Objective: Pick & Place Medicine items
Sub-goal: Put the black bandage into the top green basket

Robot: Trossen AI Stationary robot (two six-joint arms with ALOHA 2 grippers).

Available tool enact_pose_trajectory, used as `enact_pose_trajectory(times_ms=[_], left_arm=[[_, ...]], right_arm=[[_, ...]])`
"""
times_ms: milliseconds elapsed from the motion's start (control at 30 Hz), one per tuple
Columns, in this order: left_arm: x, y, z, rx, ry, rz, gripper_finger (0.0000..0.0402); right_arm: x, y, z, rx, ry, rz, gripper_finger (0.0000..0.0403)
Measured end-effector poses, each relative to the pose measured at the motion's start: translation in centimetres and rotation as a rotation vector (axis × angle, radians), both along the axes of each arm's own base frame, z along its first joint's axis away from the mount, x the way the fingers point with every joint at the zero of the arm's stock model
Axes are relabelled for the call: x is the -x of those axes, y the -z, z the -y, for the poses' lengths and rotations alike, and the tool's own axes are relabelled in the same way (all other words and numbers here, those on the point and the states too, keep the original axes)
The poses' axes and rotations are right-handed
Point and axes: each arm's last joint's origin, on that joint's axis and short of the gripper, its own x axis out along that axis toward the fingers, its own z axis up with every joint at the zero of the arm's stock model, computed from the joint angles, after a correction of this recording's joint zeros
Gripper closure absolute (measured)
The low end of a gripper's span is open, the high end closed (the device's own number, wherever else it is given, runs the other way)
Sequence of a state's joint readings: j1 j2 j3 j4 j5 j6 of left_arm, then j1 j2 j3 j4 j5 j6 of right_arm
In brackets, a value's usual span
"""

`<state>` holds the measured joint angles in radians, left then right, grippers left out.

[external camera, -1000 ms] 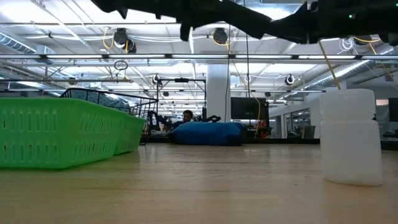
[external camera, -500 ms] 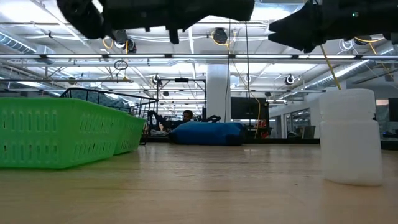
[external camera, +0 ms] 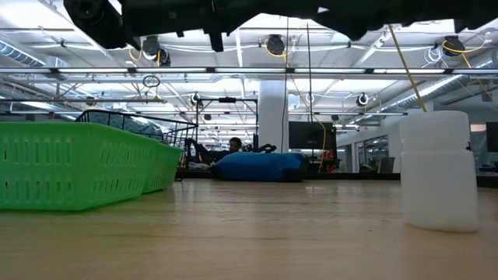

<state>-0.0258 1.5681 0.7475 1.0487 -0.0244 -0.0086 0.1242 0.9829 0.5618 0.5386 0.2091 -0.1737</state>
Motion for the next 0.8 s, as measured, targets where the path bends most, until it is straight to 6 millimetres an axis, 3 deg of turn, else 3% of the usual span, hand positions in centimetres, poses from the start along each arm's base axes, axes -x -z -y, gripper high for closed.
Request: enact_pose_trajectory(times_ms=[300,800], left_arm=[[0.0,0.1,0.1,0.018,0.009,-0.008,0.0354],[0.0,0.3,0.7,0.003,0.021,-0.030,0.0354]], right_arm=[[-2.6,-0.7,-0.4,0.130,-0.001,-0.003,0.0138],[-2.5,-0.6,-0.4,0.136,0.002,-0.024,0.0216]])
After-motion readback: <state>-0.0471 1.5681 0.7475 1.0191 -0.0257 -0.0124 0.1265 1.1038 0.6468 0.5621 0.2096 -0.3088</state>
